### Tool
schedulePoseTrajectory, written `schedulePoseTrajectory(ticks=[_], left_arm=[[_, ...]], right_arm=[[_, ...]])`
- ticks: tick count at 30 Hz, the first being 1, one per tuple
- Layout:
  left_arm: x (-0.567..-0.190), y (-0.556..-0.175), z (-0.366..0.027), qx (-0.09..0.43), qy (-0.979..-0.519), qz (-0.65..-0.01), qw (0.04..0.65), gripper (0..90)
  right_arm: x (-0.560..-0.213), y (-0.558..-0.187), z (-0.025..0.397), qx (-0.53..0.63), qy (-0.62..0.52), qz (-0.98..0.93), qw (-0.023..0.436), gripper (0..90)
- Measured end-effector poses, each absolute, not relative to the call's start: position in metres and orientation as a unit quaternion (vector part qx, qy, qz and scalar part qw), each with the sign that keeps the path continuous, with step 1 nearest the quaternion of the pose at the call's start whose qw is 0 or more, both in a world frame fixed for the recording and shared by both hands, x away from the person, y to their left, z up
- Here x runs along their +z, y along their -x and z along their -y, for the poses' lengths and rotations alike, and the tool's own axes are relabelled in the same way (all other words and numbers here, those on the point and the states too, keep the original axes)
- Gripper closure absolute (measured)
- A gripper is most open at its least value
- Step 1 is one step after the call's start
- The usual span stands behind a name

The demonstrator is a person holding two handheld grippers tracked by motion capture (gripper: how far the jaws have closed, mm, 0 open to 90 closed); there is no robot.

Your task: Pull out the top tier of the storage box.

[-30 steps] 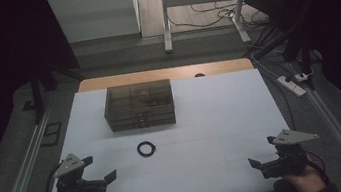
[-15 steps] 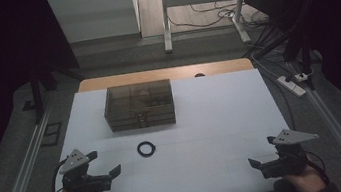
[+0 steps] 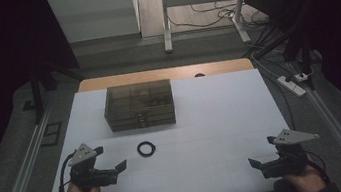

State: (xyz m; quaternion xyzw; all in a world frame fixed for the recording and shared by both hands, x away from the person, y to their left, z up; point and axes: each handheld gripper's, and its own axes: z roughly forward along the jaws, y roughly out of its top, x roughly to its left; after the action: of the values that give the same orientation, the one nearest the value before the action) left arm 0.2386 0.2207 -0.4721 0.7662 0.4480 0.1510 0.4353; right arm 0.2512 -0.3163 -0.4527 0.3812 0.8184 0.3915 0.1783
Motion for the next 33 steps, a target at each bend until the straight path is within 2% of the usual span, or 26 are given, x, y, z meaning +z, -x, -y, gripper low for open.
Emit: schedulePoseTrajectory(ticks=[17, 33], left_arm=[[-0.471, -0.254, -0.206, 0.151, -0.759, -0.457, 0.438, 0.2], [-0.469, -0.268, -0.191, 0.173, -0.753, -0.469, 0.427, 0.4]], right_arm=[[-0.453, -0.253, 0.318, 0.4, -0.378, -0.819, 0.164, 0.0], [-0.453, -0.253, 0.315, 0.394, -0.365, -0.828, 0.16, 0.0]])
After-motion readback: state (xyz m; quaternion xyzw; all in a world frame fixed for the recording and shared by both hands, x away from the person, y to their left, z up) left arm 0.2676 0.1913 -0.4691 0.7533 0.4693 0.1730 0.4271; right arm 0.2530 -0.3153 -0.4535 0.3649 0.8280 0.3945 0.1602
